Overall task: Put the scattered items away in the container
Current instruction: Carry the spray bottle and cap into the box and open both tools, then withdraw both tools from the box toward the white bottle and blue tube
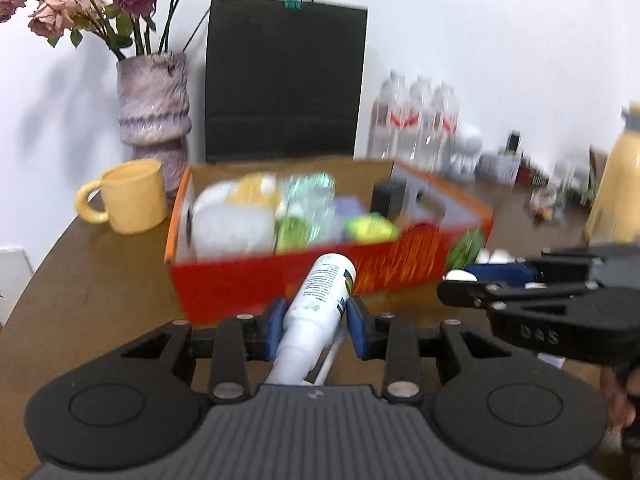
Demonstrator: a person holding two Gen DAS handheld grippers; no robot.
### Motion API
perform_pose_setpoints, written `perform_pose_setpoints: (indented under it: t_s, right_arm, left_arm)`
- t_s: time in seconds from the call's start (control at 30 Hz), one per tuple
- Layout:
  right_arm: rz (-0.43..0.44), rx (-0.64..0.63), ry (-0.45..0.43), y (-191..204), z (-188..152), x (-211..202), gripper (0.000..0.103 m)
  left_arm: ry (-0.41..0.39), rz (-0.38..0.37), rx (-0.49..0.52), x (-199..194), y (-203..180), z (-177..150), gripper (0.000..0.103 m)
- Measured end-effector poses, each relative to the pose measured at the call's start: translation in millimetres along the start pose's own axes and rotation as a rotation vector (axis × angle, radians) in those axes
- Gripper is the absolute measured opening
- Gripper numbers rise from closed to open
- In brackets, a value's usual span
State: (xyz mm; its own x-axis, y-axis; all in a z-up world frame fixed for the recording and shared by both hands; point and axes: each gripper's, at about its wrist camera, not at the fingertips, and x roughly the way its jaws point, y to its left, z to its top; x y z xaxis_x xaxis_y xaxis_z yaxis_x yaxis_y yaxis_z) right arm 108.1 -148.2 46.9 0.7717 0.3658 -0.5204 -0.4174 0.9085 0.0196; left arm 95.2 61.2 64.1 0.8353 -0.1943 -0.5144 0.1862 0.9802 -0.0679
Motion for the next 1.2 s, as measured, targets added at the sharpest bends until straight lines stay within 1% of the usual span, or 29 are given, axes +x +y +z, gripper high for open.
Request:
perform_pose_setpoints:
  t_s: [0.07,0.13,0.2,0.27,0.3,0.37,0.43,0.5,0.53,0.57,0.6,0.63,0.7,0.73,0.77,0.8,0.83,0.87,0.9,0.93,1.03,1.13,1.2]
  right_arm:
    - [-0.005,-0.001,-0.033,-10,20,-7,0.027]
    - [-0.019,-0.007,-0.060,-22,45,-8,0.027]
    - [-0.024,0.008,-0.046,-39,71,9,0.027]
    - [-0.019,0.049,0.013,-58,94,41,0.027]
    - [-0.034,0.075,0.047,-67,102,60,0.027]
    - [-0.035,0.152,0.136,-83,111,98,0.027]
    - [-0.011,0.230,0.239,-98,112,134,0.027]
    - [-0.031,0.239,0.298,-103,111,158,0.027]
    - [-0.045,0.235,0.326,-105,111,169,0.027]
    - [-0.055,0.234,0.355,-105,110,178,0.028]
    - [-0.056,0.239,0.382,-105,108,183,0.028]
    - [-0.054,0.247,0.408,-105,108,187,0.030]
    - [-0.062,0.254,0.433,-103,109,186,0.033]
    - [-0.064,0.257,0.438,-103,110,184,0.035]
    - [-0.061,0.265,0.443,-103,112,180,0.036]
    - [-0.063,0.278,0.455,-104,115,175,0.040]
    - [-0.072,0.291,0.472,-105,117,170,0.057]
    - [-0.082,0.303,0.490,-106,120,166,0.071]
    - [-0.091,0.308,0.505,-106,122,161,0.088]
    - [-0.095,0.302,0.514,-105,125,155,0.091]
    - [-0.111,0.294,0.536,-100,135,131,0.091]
    - [-0.109,0.277,0.569,-92,141,106,0.092]
    - [-0.110,0.256,0.589,-84,144,90,0.094]
  left_arm:
    - [-0.011,-0.010,-0.020,4,-2,23,0.034]
    - [-0.001,-0.004,-0.025,19,-6,51,0.034]
    - [0.024,0.012,-0.047,40,-9,74,0.034]
    - [0.080,0.003,-0.067,74,-13,95,0.034]
    - [0.107,-0.008,-0.074,91,-14,102,0.034]
    - [0.187,-0.036,-0.124,127,-9,111,0.034]
    - [0.253,-0.009,-0.156,155,-4,116,0.034]
    - [0.294,0.033,-0.152,174,-4,117,0.035]
    - [0.327,0.038,-0.143,182,-6,116,0.036]
    - [0.353,0.030,-0.134,188,-7,115,0.044]
    - [0.366,0.018,-0.125,189,-8,113,0.050]
    - [0.378,0.006,-0.116,191,-10,112,0.052]
    - [0.387,0.022,-0.117,189,-8,114,0.057]
    - [0.397,0.026,-0.126,186,-6,117,0.065]
    - [0.407,0.042,-0.133,183,-4,118,0.079]
    - [0.416,0.064,-0.136,177,-4,120,0.085]
    - [0.419,0.078,-0.133,171,-2,123,0.094]
    - [0.420,0.081,-0.131,165,-1,126,0.100]
    - [0.426,0.083,-0.130,158,1,130,0.102]
    - [0.439,0.085,-0.125,152,2,133,0.102]
    - [0.481,0.093,-0.076,130,-2,140,0.102]
    - [0.474,0.125,-0.054,105,-4,145,0.103]
    - [0.470,0.141,-0.070,89,-3,148,0.103]
